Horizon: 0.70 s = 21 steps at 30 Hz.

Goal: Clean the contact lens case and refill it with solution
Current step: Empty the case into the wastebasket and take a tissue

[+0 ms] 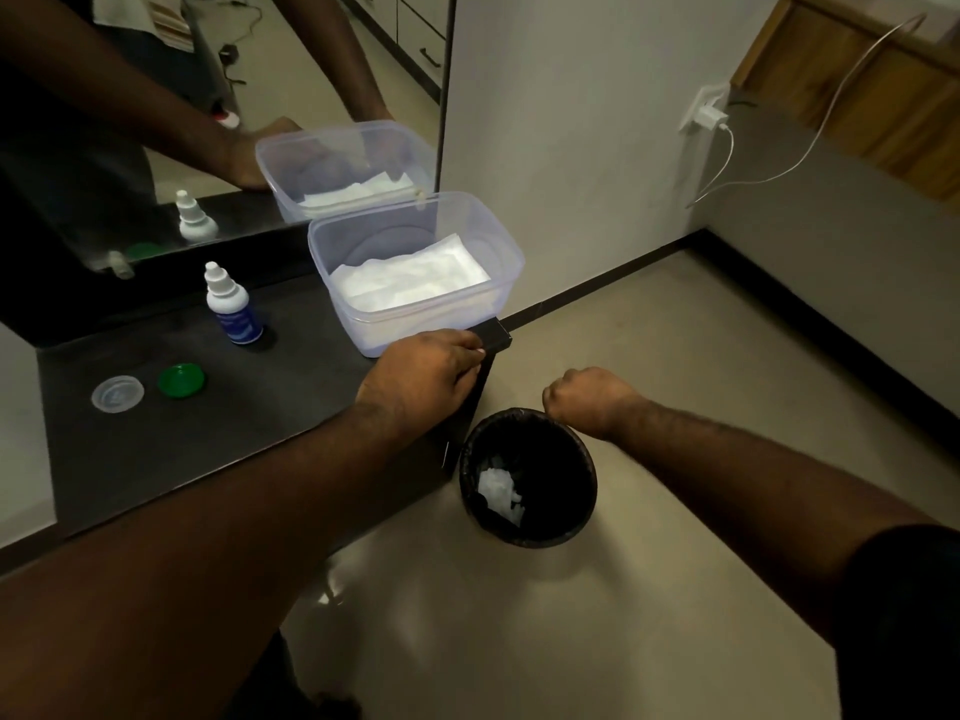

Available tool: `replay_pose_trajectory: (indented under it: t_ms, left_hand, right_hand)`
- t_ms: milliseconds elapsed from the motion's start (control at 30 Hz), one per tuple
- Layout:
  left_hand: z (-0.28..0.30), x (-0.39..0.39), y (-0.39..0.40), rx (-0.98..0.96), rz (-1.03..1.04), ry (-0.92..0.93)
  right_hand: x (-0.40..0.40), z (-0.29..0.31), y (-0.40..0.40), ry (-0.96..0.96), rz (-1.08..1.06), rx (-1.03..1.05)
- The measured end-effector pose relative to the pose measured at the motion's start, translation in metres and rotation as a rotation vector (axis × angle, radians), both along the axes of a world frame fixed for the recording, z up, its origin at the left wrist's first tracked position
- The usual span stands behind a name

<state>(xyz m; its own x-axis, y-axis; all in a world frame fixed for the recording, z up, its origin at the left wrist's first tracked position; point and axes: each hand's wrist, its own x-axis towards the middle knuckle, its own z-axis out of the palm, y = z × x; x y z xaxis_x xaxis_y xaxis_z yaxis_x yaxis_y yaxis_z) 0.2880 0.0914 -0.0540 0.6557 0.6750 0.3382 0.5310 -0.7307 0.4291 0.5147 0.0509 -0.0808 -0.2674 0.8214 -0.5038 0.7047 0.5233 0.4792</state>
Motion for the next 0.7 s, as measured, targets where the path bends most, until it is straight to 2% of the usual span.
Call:
replay_pose_trajectory:
  t_ms: [133,333,467,533,600,700]
  left_hand:
    - [0.0,0.0,0.001,-0.021,-0.001,-0.001]
    - [-0.002,-0.003,0.003,0.047,-0.051,0.017]
    - [-0.004,-0.003,0.003,0.052,-0.054,0.012]
    - [-0.004,-0.004,0.003,0.044,-0.05,0.007]
    - [-0.003,-0.003,0.003,0.039,-0.066,0.037]
    - [-0.001,-0.003,0.003,0.052,-0.068,0.079]
  right_hand:
    - [0.002,0.005,-0.001,-0.017,-0.021,0.005]
    - [-0.003,0.012,-0.004,0.029,-0.063,0.139]
    - [-0.001,0.021,0.002,0.059,-0.186,0.227]
    - [-0.001,0.017,0.001,0.096,-0.212,0.195]
    - [-0.002,0.01,-0.004,0.22,-0.331,0.225]
    - [0.0,0.006,-0.011,0.598,-0.55,0.37]
